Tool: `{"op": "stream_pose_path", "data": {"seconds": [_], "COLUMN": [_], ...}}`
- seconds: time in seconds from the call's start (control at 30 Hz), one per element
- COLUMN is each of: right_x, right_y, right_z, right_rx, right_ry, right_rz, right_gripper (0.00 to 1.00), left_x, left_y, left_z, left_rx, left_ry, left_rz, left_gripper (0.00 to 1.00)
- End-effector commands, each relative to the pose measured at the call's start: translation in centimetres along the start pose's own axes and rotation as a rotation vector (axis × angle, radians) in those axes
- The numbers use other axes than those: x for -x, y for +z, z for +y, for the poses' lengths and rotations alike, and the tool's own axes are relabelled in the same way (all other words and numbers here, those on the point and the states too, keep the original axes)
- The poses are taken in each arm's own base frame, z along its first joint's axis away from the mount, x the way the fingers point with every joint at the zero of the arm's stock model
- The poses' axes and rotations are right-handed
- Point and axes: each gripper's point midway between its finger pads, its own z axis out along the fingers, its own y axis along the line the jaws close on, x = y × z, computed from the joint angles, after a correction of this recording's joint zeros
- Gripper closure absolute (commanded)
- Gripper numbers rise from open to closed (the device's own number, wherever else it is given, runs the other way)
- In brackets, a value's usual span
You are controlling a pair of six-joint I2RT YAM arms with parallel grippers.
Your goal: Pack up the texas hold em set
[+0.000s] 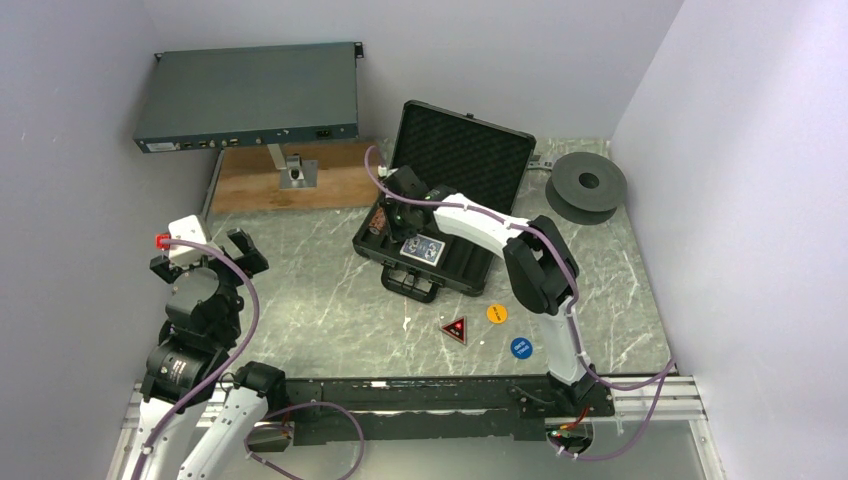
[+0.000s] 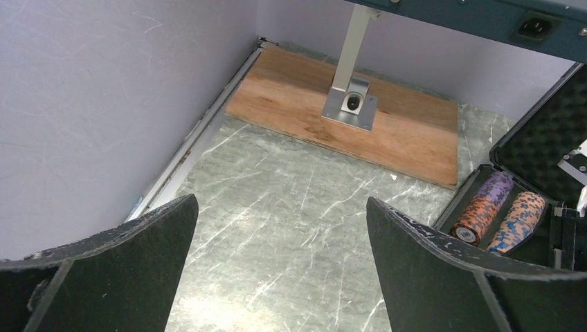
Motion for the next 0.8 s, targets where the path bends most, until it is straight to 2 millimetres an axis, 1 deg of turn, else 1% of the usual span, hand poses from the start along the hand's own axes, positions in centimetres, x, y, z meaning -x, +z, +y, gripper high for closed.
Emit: {"op": "stream_pose_path", "data": {"seconds": [0.0, 0.2, 0.3, 0.4, 0.47, 0.5, 0.53, 0.7, 0.77], "right_x": [3.1, 4.4, 5.0, 5.9, 6.7, 7.2, 7.6, 8.8, 8.8], "right_y": [-0.3, -0.8, -1.8, -3.7, -5.3, -6.5, -7.4, -11.6, -12.9], "right_z": [-2.3, -3.2, -2.3, -0.8, -0.2, 0.1, 0.4, 1.1, 1.1], "right_rx": [-0.063, -0.069, -0.022, 0.044, 0.064, 0.072, 0.077, 0.094, 0.093], "right_ry": [-0.004, 0.011, 0.005, -0.007, -0.01, -0.014, -0.017, -0.025, -0.026], "right_rz": [-0.074, -0.092, -0.104, -0.141, -0.167, -0.185, -0.199, -0.265, -0.282], "right_gripper": [0.98, 0.97, 0.9, 0.8, 0.75, 0.7, 0.67, 0.61, 0.6], "left_x": [0.8, 0.7, 0.7, 0.7, 0.7, 0.7, 0.7, 0.6, 0.5], "left_y": [0.2, 0.3, 0.3, 0.3, 0.3, 0.3, 0.3, 0.4, 0.5], "left_z": [0.3, 0.1, 0.2, 0.2, 0.1, 0.1, 0.1, 0.0, -0.2], "left_rx": [0.02, 0.014, 0.018, 0.019, 0.015, 0.014, 0.015, 0.008, -0.001], "left_ry": [-0.002, 0.003, 0.002, 0.002, 0.004, 0.004, 0.004, 0.004, 0.008], "left_rz": [-0.03, -0.026, -0.021, -0.026, -0.027, -0.027, -0.026, -0.02, -0.019], "left_gripper": [0.02, 0.02, 0.02, 0.02, 0.02, 0.02, 0.02, 0.02, 0.02]}}
